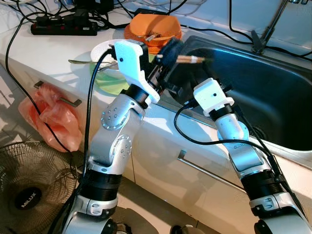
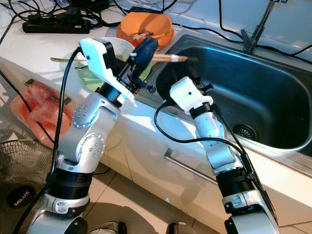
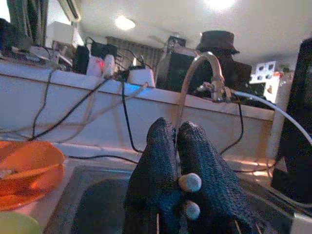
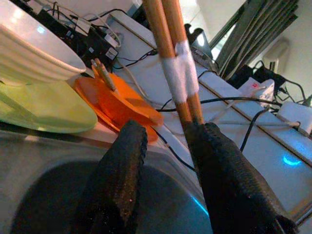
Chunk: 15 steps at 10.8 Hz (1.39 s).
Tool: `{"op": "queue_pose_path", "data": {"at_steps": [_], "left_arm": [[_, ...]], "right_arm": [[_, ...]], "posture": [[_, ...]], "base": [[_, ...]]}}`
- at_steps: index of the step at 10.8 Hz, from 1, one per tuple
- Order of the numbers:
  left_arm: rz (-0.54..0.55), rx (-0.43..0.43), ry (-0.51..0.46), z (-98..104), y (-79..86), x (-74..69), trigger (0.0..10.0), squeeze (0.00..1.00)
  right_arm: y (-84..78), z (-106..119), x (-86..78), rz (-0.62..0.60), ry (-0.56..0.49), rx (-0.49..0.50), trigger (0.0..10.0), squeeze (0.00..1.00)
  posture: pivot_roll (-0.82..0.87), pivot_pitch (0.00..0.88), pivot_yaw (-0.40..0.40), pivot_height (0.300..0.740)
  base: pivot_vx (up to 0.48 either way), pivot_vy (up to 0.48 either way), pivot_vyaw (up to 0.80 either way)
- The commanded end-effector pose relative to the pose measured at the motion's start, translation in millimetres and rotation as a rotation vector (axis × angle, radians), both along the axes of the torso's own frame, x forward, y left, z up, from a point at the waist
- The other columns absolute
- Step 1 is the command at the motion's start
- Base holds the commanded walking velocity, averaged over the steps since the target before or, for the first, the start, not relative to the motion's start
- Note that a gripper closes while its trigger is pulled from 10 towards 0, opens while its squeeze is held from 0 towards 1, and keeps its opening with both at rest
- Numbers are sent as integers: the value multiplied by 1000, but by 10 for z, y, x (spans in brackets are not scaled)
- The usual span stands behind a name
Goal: Kitchen organization
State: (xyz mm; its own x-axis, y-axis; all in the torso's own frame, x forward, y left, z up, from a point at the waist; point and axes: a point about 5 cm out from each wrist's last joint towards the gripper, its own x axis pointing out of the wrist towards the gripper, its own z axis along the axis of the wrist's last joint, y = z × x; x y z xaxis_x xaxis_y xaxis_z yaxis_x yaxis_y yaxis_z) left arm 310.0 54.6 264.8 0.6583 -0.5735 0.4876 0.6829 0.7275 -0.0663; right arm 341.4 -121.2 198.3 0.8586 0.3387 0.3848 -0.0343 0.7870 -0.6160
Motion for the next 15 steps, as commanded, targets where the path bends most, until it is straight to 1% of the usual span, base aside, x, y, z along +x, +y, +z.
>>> {"op": "queue_pose_path", "data": {"at_steps": [1, 2, 4, 8, 9, 10, 15], "left_arm": [[-36, 2, -3, 2, -34, -46, 10000, 0], [-53, 10, 10, -24, -50, -54, 10000, 0], [-87, 28, 33, -64, -66, -74, 10000, 0], [-106, 27, 42, -70, -86, -90, 10000, 0], [-105, 25, 43, -68, -87, -89, 10000, 0], [-106, 24, 46, -75, -89, -90, 10000, 0], [-99, 40, 49, -90, -82, -84, 10000, 0]], "right_arm": [[1, 52, 23, -17, -20, 3, 10000, 0], [-24, 69, 37, -42, -27, 12, 10000, 0], [-27, 75, 43, -51, -35, 16, 10000, 0], [37, 50, 30, -23, -24, 21, 10000, 0], [53, 50, 28, -16, -22, 21, 2118, 0], [65, 49, 25, -12, -22, 21, 0, 0], [55, 44, 29, -14, -17, 27, 0, 0]], "posture": [[41, 74, -1, 740], [41, 74, -1, 740], [39, 75, 3, 740], [40, 84, 2, 740], [40, 84, 2, 740], [40, 84, 2, 740], [42, 88, 3, 740]], "base": [[0, 0, 0], [0, 0, 0], [0, 0, 0], [0, 0, 0], [0, 0, 0], [0, 0, 0], [0, 0, 0]]}}
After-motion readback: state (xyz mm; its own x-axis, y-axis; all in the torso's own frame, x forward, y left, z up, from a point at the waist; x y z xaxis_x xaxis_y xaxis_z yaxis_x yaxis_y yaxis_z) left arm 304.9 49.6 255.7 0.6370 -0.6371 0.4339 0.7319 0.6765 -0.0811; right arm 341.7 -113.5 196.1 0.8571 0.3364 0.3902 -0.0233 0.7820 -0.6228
